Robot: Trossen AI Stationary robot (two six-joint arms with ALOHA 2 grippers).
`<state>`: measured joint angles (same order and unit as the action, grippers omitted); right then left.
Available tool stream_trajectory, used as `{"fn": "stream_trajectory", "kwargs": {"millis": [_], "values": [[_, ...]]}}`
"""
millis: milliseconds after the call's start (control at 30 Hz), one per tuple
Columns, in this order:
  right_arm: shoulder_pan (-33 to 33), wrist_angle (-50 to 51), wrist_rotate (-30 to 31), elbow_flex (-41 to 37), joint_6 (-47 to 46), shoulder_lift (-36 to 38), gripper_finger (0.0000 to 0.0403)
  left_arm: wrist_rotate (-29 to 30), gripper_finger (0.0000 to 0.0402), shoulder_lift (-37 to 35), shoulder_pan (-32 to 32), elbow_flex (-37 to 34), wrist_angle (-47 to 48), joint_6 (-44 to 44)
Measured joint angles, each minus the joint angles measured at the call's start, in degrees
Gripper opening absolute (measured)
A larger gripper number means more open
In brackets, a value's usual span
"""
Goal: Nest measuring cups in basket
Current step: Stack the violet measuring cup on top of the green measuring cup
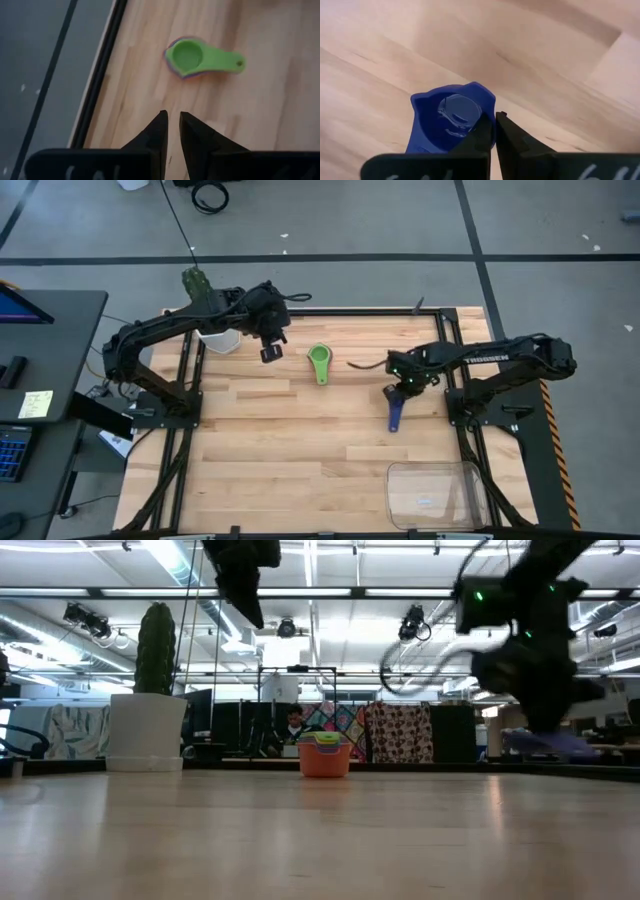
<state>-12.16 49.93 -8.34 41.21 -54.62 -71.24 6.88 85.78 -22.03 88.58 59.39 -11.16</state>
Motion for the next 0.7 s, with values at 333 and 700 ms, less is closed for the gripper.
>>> {"fn": "stream_trajectory", "kwargs": {"millis": [333, 700], "values": [[-0.19, 7.6, 7.53, 22.99, -3.04, -4.78, 0.0013, 0.82, 0.0052, 0.05, -7.32, -1.27, 7.2, 0.02], [-5.43, 10.81, 11.83, 44.13, 14.21, -21.92, 0.0013, -5.59, 0.0052, 0.13, -11.13, -16.27, -8.57, -0.37]]}}
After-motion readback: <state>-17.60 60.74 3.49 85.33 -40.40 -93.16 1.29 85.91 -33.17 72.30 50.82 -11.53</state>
